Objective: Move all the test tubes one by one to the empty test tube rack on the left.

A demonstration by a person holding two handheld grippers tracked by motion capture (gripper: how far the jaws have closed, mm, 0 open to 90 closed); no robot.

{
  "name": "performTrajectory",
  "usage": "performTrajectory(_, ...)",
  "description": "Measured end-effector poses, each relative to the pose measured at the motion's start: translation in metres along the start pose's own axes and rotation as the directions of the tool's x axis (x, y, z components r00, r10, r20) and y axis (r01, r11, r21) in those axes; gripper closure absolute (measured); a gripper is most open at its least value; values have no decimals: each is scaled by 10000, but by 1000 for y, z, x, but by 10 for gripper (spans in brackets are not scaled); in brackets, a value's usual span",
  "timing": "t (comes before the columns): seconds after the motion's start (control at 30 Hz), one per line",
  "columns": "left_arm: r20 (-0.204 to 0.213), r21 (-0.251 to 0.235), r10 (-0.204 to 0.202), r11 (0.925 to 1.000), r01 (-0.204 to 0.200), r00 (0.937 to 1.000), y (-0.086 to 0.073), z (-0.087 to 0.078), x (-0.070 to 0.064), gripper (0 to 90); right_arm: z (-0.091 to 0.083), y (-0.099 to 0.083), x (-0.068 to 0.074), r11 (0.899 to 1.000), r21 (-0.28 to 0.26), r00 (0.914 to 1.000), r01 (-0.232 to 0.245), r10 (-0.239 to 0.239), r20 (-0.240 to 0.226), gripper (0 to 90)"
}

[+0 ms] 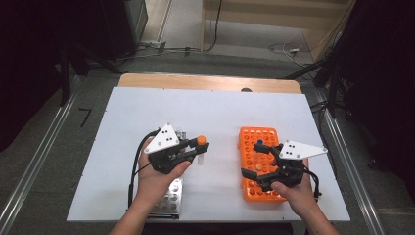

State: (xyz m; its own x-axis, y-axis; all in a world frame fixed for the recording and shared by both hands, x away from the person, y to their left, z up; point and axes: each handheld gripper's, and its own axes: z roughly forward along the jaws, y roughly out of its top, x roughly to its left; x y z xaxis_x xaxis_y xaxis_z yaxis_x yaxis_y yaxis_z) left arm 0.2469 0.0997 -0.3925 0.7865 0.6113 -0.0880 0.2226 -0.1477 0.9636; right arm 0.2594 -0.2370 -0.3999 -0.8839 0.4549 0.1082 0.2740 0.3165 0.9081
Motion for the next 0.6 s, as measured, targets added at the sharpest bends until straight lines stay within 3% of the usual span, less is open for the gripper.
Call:
performTrajectory(0.13, -306, -139, -79, 9999, 74, 9995, 0, -6, 8, 744, -7, -1, -7, 9999, -66, 9999, -148, 148, 50, 3)
performTrajectory(0.6, -1315, -439, -308, 9987, 252, 9908, -6, -21, 35, 744, -31, -7, -29, 9989, -276, 9975, -378, 394, 595, 0)
